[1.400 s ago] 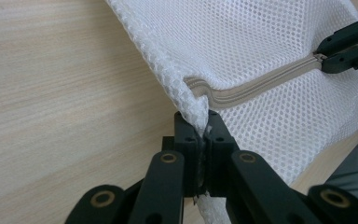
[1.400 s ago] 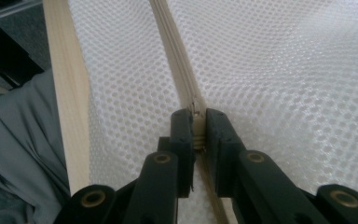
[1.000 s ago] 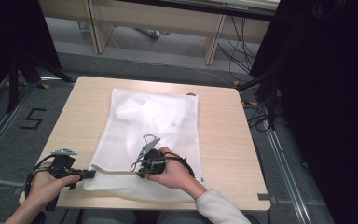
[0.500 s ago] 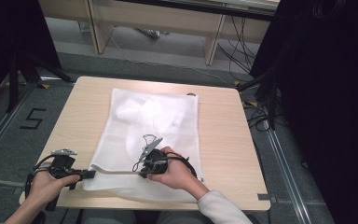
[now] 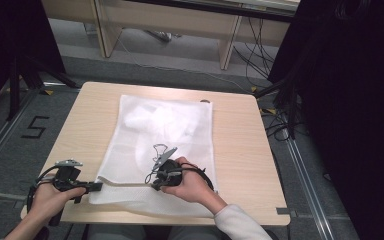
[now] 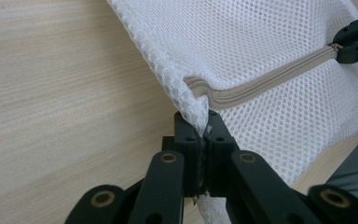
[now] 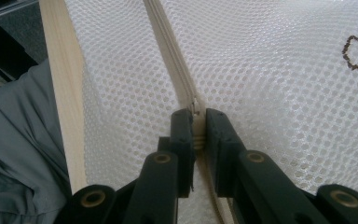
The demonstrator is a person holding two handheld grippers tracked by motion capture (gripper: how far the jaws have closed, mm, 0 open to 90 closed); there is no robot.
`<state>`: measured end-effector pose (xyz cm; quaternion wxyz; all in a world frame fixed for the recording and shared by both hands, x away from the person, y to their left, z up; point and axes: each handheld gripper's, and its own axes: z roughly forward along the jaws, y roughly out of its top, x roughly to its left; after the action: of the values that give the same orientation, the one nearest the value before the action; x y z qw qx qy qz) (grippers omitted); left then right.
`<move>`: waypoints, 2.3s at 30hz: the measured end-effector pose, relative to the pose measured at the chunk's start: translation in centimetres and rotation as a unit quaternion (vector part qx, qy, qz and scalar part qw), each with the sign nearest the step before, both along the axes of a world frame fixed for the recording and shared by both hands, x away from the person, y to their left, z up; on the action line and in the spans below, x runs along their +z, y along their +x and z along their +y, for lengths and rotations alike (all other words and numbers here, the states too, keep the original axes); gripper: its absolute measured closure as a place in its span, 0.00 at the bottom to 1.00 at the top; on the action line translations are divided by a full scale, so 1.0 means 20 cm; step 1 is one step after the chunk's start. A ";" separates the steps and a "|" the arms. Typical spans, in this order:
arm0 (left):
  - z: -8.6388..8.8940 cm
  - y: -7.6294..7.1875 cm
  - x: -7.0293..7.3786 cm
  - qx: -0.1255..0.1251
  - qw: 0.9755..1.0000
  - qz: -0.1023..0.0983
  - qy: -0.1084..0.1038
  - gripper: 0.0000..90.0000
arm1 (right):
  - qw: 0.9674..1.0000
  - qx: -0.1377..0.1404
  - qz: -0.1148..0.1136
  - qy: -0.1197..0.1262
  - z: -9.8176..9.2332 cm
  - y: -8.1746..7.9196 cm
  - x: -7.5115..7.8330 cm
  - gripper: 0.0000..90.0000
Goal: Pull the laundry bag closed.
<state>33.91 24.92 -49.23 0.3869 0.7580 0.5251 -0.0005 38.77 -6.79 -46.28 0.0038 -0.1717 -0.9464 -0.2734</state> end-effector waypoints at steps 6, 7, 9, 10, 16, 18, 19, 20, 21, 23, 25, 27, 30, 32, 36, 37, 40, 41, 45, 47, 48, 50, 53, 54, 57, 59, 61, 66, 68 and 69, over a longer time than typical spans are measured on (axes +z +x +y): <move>0.00 0.00 0.00 0.003 1.000 -0.004 -0.004 0.96 | 1.000 -0.007 0.003 -0.001 -0.02 0.00 0.00 0.92; 0.00 0.00 0.00 0.004 1.000 -0.005 -0.002 0.96 | 1.000 -0.010 0.004 0.001 -0.02 0.00 0.00 0.92; 0.00 0.00 0.00 0.004 1.000 -0.004 -0.003 0.96 | 1.000 -0.010 0.001 0.002 -0.03 0.00 0.00 0.92; 0.00 0.00 0.00 0.000 1.000 -0.005 0.002 0.96 | 1.000 -0.010 0.001 0.003 -0.03 0.00 0.01 0.92; 0.00 0.00 -0.01 0.005 1.000 -0.005 -0.003 0.96 | 1.000 -0.007 -0.002 0.002 -0.04 0.00 0.01 0.92; 0.00 0.00 0.00 0.000 1.000 0.001 0.001 0.96 | 1.000 -0.006 -0.003 0.007 -0.04 0.00 0.01 0.92; 0.00 0.00 0.00 0.002 1.000 0.000 0.001 0.96 | 1.000 -0.007 -0.005 0.005 -0.04 0.00 0.01 0.92; 0.00 0.00 0.00 -0.001 1.000 0.003 -0.002 0.95 | 1.000 -0.007 -0.006 0.005 -0.05 0.00 0.01 0.92; 0.01 0.00 0.00 -0.007 1.000 0.003 0.003 0.95 | 1.000 -0.008 0.000 0.003 -0.05 0.00 0.01 0.92; 0.00 0.00 0.00 -0.001 1.000 0.002 -0.001 0.95 | 1.000 -0.008 -0.006 0.003 -0.06 0.00 0.01 0.92; 0.00 0.00 -0.01 0.005 1.000 -0.005 -0.003 0.95 | 1.000 -0.009 -0.006 0.004 -0.07 0.00 0.01 0.92; 0.01 0.00 0.00 -0.005 1.000 -0.003 0.007 0.95 | 1.000 -0.010 -0.007 0.005 -0.07 -0.01 0.01 0.92; 0.01 0.00 0.00 -0.004 1.000 -0.001 0.008 0.95 | 1.000 -0.011 -0.004 0.005 -0.07 -0.01 0.01 0.92; 0.01 0.01 0.00 -0.011 1.000 0.005 0.008 0.95 | 1.000 -0.011 -0.007 0.004 -0.08 0.00 0.01 0.92; 0.01 0.01 0.00 -0.011 1.000 0.005 0.008 0.95 | 1.000 -0.011 -0.007 0.004 -0.08 -0.01 0.02 0.92; 0.02 0.01 0.00 -0.012 1.000 0.005 0.009 0.95 | 1.000 -0.012 -0.006 0.005 -0.08 -0.01 0.02 0.92; 0.01 0.01 0.00 -0.010 1.000 0.005 0.009 0.95 | 1.000 -0.012 -0.006 0.004 -0.09 -0.01 0.02 0.92; 0.01 0.01 0.00 -0.011 1.000 0.005 0.009 0.95 | 1.000 -0.013 -0.008 0.002 -0.10 -0.01 0.02 0.92; 0.01 0.01 0.00 -0.011 1.000 0.005 0.010 0.95 | 1.000 -0.016 -0.006 0.003 -0.11 -0.01 0.02 0.92; 0.01 0.01 0.00 -0.011 1.000 0.005 0.010 0.95 | 1.000 -0.016 -0.006 0.003 -0.12 -0.01 0.02 0.92; 0.01 0.01 0.00 -0.011 1.000 0.005 0.009 0.95 | 1.000 -0.017 -0.005 0.002 -0.12 -0.01 0.03 0.92; 0.01 0.00 0.00 -0.005 1.000 0.000 0.010 0.95 | 1.000 -0.018 -0.008 0.004 -0.13 -0.01 0.02 0.92; 0.01 0.01 0.00 -0.011 1.000 0.005 0.010 0.95 | 1.000 -0.018 -0.007 0.002 -0.14 -0.01 0.03 0.92; 0.01 0.00 0.00 -0.004 1.000 -0.001 0.010 0.95 | 1.000 -0.019 -0.008 0.001 -0.14 -0.01 0.03 0.92; 0.01 0.01 0.00 -0.010 1.000 0.005 0.009 0.95 | 1.000 -0.020 -0.005 0.002 -0.15 -0.01 0.02 0.92; 0.01 0.01 0.00 -0.012 1.000 0.005 0.010 0.95 | 1.000 -0.022 -0.005 0.002 -0.16 -0.01 0.02 0.92; 0.01 0.01 0.00 -0.010 1.000 0.005 0.009 0.95 | 1.000 -0.023 -0.002 0.003 -0.17 -0.02 0.03 0.92; 0.01 0.01 0.00 -0.011 1.000 0.006 0.010 0.95 | 1.000 -0.024 -0.006 0.001 -0.17 -0.02 0.03 0.92; 0.01 0.01 0.00 -0.010 1.000 0.005 0.009 0.95 | 1.000 -0.023 -0.006 0.002 -0.18 -0.02 0.03 0.92; 0.01 0.01 0.00 -0.011 1.000 0.005 0.010 0.95 | 1.000 -0.024 -0.002 0.002 -0.18 -0.02 0.03 0.92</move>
<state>34.02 25.22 -49.23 0.3767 0.7676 0.5185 -0.0036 38.40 -10.34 -45.68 -0.0041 -0.1940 -0.9414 -0.2759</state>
